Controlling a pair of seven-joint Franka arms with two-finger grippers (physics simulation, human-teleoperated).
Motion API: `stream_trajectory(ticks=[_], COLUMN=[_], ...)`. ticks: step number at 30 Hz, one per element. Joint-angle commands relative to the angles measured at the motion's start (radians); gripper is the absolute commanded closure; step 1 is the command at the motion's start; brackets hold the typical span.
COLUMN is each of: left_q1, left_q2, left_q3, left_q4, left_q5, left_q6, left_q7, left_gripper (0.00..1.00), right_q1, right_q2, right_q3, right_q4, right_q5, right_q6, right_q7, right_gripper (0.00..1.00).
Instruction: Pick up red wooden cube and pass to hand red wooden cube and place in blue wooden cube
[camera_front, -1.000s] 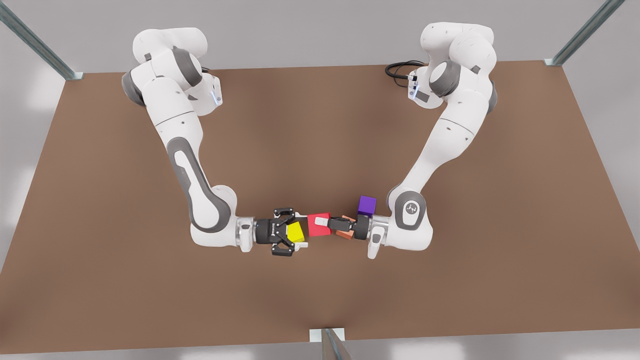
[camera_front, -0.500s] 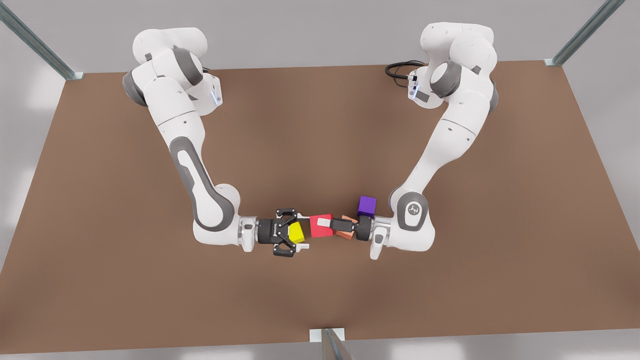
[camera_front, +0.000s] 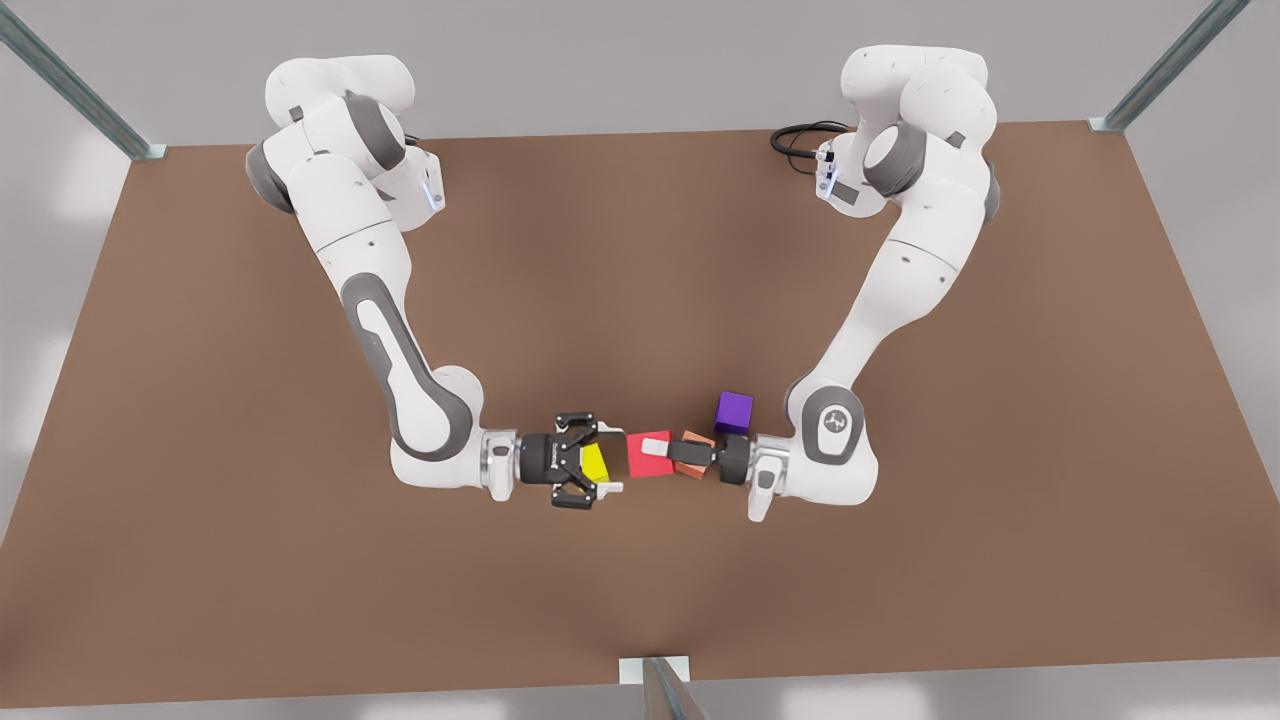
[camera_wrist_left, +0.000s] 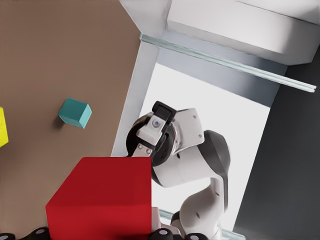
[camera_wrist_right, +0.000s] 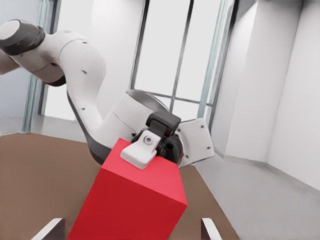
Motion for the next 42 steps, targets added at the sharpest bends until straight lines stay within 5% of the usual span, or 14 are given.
stream_trajectory(ticks=[1, 38, 39, 41, 42], left_q1=[0.002, -0.012, -0.012, -0.012, -0.012], left_q2=[-0.002, -0.008, -0.008, -0.006, -0.006], left_q3=[-0.001, -0.012, -0.012, -0.010, -0.010], left_q4=[0.001, 0.004, 0.004, 0.004, 0.004], left_q5=[-0.002, -0.003, -0.003, -0.003, -0.003], left_q6=[-0.013, 0.024, 0.024, 0.024, 0.024], left_q7=[0.023, -0.004, -0.004, -0.003, -0.003], left_gripper=[0.36, 0.36, 0.36, 0.36, 0.36], right_q1=[0.001, 0.067, 0.067, 0.067, 0.067], right_q2=[-0.001, 0.065, 0.065, 0.065, 0.065], right_q3=[0.002, 0.036, 0.036, 0.036, 0.036], right_q4=[0.001, 0.090, 0.090, 0.090, 0.090], right_q5=[-0.002, 0.012, 0.012, 0.011, 0.011], right_q6=[-0.007, 0.088, 0.088, 0.090, 0.090], right_q7=[0.016, 0.091, 0.091, 0.090, 0.090], right_gripper=[0.00, 0.00, 0.01, 0.28, 0.30])
